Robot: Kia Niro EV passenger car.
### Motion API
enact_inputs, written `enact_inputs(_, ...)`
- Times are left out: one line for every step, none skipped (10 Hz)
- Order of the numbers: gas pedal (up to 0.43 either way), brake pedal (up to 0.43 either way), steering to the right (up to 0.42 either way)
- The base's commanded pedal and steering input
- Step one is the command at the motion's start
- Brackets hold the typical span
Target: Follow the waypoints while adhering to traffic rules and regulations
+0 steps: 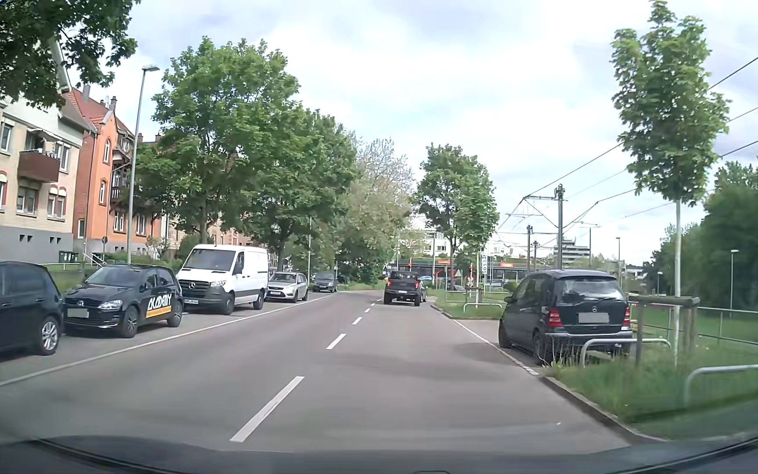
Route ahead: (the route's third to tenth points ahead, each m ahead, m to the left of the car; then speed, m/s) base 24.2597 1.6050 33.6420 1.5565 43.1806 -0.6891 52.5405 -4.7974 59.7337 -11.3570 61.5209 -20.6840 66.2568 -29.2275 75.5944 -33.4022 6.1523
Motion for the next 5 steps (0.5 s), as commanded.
enact_inputs(0.000, 0.000, 0.004)
enact_inputs(0.000, 0.000, 0.003)
enact_inputs(0.000, 0.000, 0.003)
enact_inputs(0.000, 0.000, 0.003)
enact_inputs(0.000, 0.000, 0.003)
